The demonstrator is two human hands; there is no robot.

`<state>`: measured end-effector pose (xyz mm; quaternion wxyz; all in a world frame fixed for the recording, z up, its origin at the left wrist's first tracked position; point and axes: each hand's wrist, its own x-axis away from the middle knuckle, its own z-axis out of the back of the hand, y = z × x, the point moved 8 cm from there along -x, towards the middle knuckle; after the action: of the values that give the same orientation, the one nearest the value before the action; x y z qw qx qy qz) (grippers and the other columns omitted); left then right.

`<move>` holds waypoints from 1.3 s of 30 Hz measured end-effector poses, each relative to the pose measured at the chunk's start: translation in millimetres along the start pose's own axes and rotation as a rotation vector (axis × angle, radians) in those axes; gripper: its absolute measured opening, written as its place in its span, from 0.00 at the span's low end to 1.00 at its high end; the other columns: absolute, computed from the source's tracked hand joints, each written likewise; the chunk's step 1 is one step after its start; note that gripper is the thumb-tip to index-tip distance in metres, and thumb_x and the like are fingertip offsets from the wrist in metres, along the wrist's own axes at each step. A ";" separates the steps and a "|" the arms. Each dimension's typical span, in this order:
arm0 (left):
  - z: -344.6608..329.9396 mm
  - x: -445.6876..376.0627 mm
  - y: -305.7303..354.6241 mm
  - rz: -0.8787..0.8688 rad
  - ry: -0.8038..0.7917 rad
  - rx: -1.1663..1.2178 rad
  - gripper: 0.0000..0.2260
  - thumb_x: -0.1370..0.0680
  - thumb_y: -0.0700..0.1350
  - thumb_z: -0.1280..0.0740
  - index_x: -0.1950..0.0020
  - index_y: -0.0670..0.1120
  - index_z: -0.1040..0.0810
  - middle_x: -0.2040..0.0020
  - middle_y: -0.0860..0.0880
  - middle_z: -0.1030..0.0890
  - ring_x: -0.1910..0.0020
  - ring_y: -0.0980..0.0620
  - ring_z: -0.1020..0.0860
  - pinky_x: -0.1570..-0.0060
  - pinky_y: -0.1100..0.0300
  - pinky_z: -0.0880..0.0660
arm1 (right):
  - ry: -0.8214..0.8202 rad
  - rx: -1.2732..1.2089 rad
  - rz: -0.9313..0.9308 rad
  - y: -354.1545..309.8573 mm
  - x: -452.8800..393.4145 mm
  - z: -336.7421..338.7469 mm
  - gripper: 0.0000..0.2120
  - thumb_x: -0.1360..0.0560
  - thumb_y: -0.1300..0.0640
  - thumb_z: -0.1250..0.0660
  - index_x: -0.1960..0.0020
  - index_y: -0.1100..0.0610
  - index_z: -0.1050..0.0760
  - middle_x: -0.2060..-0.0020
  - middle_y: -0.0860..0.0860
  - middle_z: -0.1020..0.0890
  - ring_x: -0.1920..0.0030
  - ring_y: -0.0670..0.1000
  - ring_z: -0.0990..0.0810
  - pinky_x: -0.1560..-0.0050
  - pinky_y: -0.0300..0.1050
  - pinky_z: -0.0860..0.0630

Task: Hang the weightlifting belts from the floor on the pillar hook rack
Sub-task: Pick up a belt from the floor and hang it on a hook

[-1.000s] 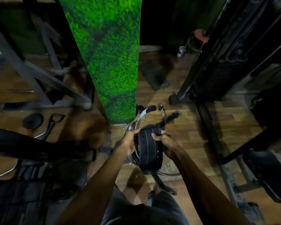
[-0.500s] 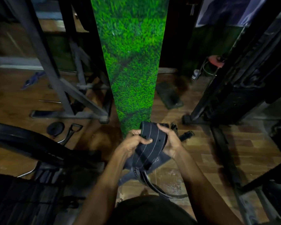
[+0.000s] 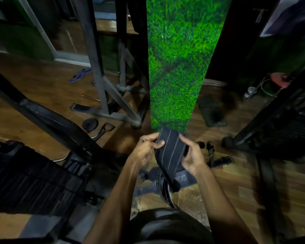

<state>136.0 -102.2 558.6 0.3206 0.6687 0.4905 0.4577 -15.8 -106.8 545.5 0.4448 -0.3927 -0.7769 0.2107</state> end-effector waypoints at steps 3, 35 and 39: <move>-7.0 6.6 -6.5 0.139 -0.127 -0.104 0.17 0.36 0.39 0.23 0.48 0.36 0.14 0.57 0.45 0.13 0.57 0.46 0.19 0.54 0.55 0.25 | 0.004 0.018 -0.055 -7.9 -0.4 5.6 0.27 0.25 0.47 0.27 0.33 0.64 0.21 0.39 0.64 0.17 0.40 0.63 0.18 0.34 0.63 0.24; 13.9 4.7 -6.1 0.194 0.045 0.123 0.34 0.31 0.38 0.22 0.29 0.31 0.29 0.37 0.35 0.19 0.39 0.41 0.18 0.34 0.48 0.23 | -0.003 0.123 0.009 -10.0 5.7 -12.3 0.19 0.25 0.52 0.27 0.37 0.59 0.19 0.43 0.57 0.14 0.44 0.57 0.15 0.43 0.52 0.19; 6.2 19.4 -18.7 0.273 -0.114 0.139 0.21 0.29 0.33 0.27 0.36 0.37 0.19 0.43 0.40 0.15 0.45 0.43 0.16 0.38 0.47 0.22 | 0.065 0.116 0.085 -16.8 4.5 -13.8 0.18 0.22 0.60 0.30 0.34 0.65 0.21 0.41 0.62 0.15 0.48 0.57 0.13 0.51 0.49 0.15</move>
<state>136.9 -77.8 545.6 0.2357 0.7747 0.4065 0.4232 -12.4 -113.6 566.3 0.4825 -0.4055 -0.7311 0.2612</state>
